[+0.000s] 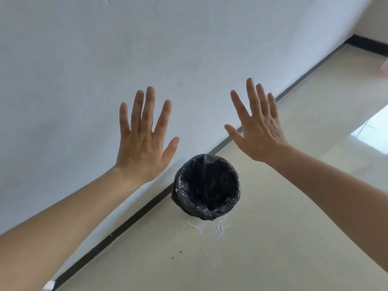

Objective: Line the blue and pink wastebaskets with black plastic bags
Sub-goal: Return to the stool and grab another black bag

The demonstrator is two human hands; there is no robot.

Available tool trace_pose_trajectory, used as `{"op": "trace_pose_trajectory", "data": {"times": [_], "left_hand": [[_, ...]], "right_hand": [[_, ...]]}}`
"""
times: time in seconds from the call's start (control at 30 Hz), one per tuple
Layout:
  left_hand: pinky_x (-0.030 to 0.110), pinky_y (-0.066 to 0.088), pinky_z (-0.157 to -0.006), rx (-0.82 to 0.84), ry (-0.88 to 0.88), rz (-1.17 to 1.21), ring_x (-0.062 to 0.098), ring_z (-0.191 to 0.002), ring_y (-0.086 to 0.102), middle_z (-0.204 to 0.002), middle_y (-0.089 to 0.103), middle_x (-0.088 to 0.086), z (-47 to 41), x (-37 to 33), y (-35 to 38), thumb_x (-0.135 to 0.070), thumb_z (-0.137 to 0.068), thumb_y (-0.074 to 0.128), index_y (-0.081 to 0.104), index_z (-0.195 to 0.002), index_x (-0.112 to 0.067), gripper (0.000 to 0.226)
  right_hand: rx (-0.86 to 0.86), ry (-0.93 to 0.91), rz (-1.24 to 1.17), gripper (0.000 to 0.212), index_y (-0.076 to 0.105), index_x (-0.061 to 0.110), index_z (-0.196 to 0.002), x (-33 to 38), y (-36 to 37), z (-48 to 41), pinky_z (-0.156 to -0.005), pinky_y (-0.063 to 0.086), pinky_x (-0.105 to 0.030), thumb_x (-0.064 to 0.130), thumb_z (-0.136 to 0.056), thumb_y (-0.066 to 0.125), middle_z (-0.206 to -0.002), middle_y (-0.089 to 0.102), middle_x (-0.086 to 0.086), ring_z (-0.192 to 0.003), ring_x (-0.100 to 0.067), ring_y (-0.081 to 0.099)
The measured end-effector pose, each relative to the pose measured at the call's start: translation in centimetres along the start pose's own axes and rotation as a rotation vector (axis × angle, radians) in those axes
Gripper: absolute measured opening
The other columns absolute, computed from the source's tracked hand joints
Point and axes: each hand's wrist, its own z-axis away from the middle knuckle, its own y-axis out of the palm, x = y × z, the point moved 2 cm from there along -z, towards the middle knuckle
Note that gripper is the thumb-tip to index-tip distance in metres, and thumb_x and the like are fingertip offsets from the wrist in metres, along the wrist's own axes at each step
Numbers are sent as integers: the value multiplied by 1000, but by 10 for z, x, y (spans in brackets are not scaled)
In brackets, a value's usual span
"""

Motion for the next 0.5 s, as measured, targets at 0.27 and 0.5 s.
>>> {"op": "trace_pose_trajectory", "data": {"times": [0.27,0.5], "left_hand": [[63,5,-115,-171,-91,-126,42,-147,2,-158,4,27,-161,84,-361,-51,-97,33,9,-154,-14,73],[57,2,-117,-172,-442,-332,38,-148,-1,-159,1,25,-67,119,-558,-51,-97,33,7,-155,-15,72]], "right_hand": [[-263,-103,-18,74,5,18,-157,25,-363,-164,-119,8,-54,53,-100,36,-162,-4,-22,-148,-41,1],[-441,-296,-354,74,11,13,-156,165,-483,-204,-118,13,-55,54,-100,36,-160,3,-27,-147,-43,6]]}}
